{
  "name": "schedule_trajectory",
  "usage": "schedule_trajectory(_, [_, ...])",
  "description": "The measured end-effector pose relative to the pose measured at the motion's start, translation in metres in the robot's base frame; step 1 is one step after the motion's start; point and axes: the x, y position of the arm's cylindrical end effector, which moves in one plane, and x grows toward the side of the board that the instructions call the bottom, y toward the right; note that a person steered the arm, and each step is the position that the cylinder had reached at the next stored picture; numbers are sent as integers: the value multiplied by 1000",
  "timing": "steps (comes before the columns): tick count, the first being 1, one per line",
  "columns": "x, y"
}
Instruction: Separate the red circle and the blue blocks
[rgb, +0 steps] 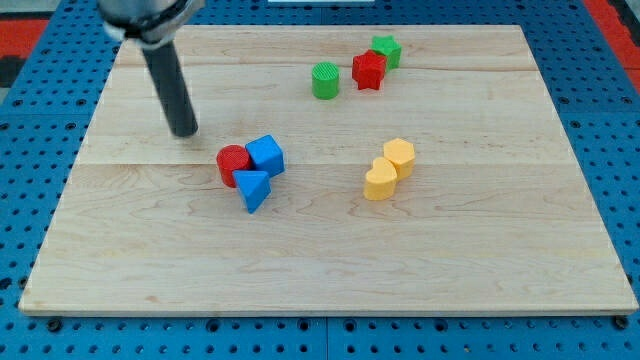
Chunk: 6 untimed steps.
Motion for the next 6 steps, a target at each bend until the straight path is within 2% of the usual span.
schedule_trajectory(1, [68, 38])
schedule_trajectory(2, [77, 77])
schedule_trajectory(4, [11, 63])
schedule_trajectory(5, [25, 32])
schedule_trajectory(6, [9, -32])
